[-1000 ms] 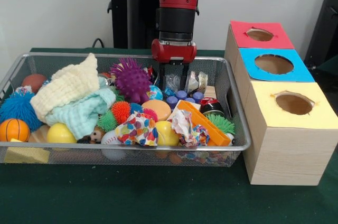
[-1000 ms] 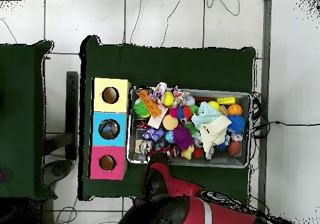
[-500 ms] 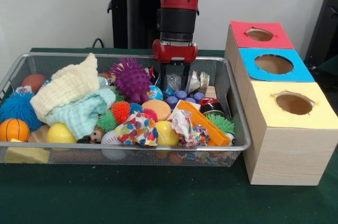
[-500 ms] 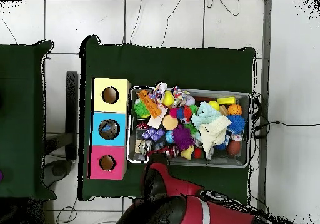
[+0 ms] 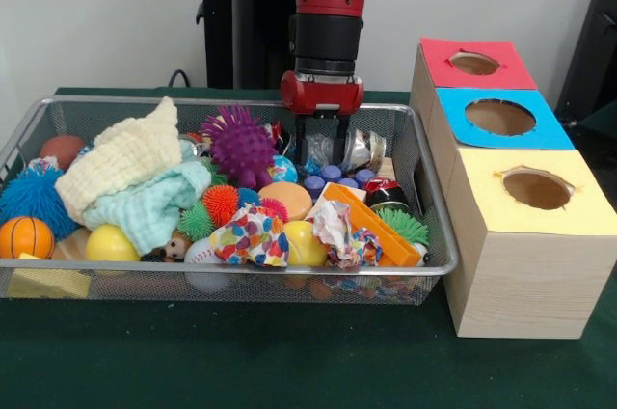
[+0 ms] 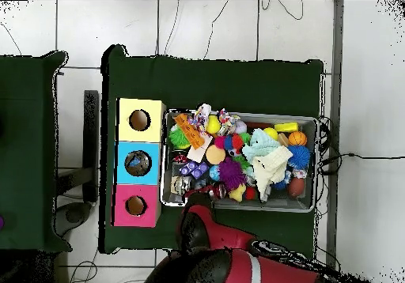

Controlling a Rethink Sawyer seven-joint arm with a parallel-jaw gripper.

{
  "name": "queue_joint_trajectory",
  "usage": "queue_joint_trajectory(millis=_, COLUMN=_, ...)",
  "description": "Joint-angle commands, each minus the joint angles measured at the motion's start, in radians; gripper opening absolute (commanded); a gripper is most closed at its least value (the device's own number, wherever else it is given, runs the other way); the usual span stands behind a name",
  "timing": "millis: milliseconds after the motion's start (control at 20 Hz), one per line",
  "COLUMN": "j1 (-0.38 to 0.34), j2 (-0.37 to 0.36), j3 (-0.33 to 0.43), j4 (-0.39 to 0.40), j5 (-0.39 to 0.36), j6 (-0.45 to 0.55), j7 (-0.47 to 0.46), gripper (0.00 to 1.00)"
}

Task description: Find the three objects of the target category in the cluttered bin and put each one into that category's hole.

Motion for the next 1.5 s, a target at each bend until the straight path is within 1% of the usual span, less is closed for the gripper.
queue_joint_trajectory(millis=50, j1=0.066, j2=0.011, j3=0.103, j4=-0.046, j5=0.115, j6=0.172, j7=0.289, gripper=1.0)
queue_joint_trajectory(millis=150, j1=0.089, j2=-0.004, j3=0.098, j4=-0.055, j5=0.15, j6=0.195, j7=0.284, gripper=1.0)
queue_joint_trajectory(millis=200, j1=0.095, j2=-0.005, j3=0.098, j4=-0.06, j5=0.153, j6=0.195, j7=0.282, gripper=1.0)
queue_joint_trajectory(millis=300, j1=0.093, j2=0.008, j3=0.102, j4=-0.067, j5=0.136, j6=0.163, j7=0.289, gripper=1.0)
queue_joint_trajectory(millis=450, j1=0.107, j2=-0.012, j3=0.092, j4=-0.065, j5=0.147, j6=0.177, j7=0.286, gripper=1.0)
queue_joint_trajectory(millis=500, j1=0.101, j2=-0.002, j3=0.094, j4=-0.066, j5=0.131, j6=0.158, j7=0.289, gripper=1.0)
queue_joint_trajectory(millis=650, j1=0.078, j2=0.076, j3=0.093, j4=-0.095, j5=0.064, j6=0.069, j7=0.296, gripper=1.0)
queue_joint_trajectory(millis=800, j1=0.075, j2=0.119, j3=0.069, j4=-0.113, j5=0.044, j6=0.035, j7=0.282, gripper=1.0)
queue_joint_trajectory(millis=900, j1=0.067, j2=0.126, j3=0.054, j4=-0.107, j5=0.025, j6=0.005, j7=0.279, gripper=1.0)
queue_joint_trajectory(millis=1150, j1=0.029, j2=0.13, j3=0.054, j4=-0.112, j5=-0.031, j6=-0.019, j7=0.272, gripper=1.0)
queue_joint_trajectory(millis=1300, j1=0.003, j2=0.132, j3=0.054, j4=-0.118, j5=-0.06, j6=-0.017, j7=0.266, gripper=1.0)
queue_joint_trajectory(millis=1500, j1=-0.014, j2=0.127, j3=0.049, j4=-0.113, j5=-0.071, j6=0.001, j7=0.262, gripper=1.0)
